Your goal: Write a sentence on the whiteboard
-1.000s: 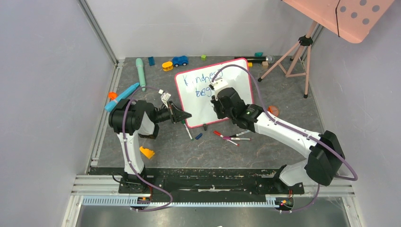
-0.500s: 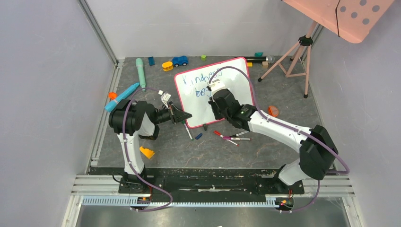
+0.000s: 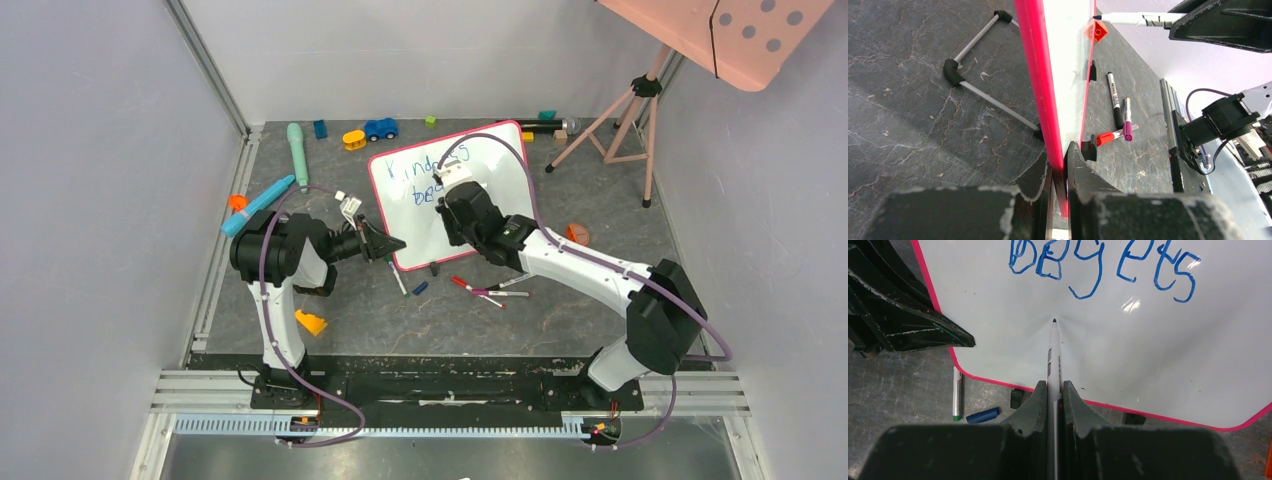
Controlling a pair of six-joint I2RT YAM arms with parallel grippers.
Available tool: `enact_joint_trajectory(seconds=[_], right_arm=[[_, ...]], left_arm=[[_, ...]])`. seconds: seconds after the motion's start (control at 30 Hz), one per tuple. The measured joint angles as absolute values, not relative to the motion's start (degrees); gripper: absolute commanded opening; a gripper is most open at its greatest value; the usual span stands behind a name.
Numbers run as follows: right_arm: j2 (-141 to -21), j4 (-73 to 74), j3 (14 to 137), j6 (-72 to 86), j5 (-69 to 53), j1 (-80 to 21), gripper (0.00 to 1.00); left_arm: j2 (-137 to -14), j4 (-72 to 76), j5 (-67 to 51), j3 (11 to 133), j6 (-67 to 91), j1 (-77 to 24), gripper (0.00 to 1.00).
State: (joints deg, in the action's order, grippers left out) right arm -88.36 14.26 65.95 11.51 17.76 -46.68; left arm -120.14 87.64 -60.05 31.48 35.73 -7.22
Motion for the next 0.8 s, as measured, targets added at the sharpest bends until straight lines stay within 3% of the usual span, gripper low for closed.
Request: enact_joint_trajectory(seconds=[0.8], right_arm=[[-91.5, 14.2, 68.5, 10.9, 19.8, -46.9, 0.0]], left_arm=[[-120.1, 87.6, -60.1, 31.5, 35.7, -7.2, 0.06]])
